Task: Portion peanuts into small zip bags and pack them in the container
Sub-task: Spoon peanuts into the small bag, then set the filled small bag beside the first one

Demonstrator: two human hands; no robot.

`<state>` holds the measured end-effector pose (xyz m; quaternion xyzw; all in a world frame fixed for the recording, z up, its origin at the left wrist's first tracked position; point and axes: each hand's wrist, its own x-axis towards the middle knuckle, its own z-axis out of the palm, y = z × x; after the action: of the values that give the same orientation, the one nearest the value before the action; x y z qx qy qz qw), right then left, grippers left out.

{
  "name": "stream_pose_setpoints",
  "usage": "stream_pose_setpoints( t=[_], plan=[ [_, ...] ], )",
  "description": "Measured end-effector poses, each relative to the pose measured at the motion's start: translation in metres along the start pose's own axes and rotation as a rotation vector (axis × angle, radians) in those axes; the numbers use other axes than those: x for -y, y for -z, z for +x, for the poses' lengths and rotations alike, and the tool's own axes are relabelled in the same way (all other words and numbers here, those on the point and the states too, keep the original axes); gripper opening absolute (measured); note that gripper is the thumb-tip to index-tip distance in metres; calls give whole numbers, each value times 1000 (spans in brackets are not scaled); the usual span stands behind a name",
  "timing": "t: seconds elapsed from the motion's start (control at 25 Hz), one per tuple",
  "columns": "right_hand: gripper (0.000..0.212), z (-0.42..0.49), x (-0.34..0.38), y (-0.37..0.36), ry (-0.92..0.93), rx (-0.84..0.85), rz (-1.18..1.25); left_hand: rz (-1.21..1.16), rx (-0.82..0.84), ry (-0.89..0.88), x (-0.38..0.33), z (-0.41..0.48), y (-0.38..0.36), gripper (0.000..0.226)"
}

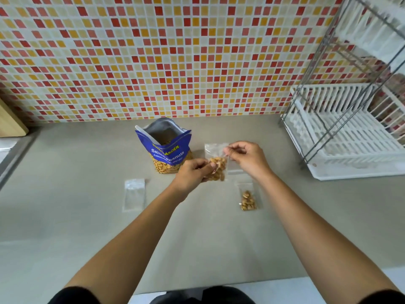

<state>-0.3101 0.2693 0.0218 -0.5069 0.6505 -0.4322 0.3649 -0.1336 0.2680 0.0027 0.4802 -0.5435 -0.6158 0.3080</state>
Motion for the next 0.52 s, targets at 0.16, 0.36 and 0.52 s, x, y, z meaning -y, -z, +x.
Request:
stream_pose_setpoints(
  t=[0.16, 0.36, 0.52],
  plan=[
    [13, -13, -50, -1, -102, -4, -252, 72, -99, 140, 46, -5, -31, 13],
    [13, -25, -98, -14, -182, -73, -448, 266, -218, 260, 74, 0, -62, 11],
    [13, -18, -114, -21, -155, -96, -659, 462, -251, 268, 83, 13, -70, 12]
  ],
)
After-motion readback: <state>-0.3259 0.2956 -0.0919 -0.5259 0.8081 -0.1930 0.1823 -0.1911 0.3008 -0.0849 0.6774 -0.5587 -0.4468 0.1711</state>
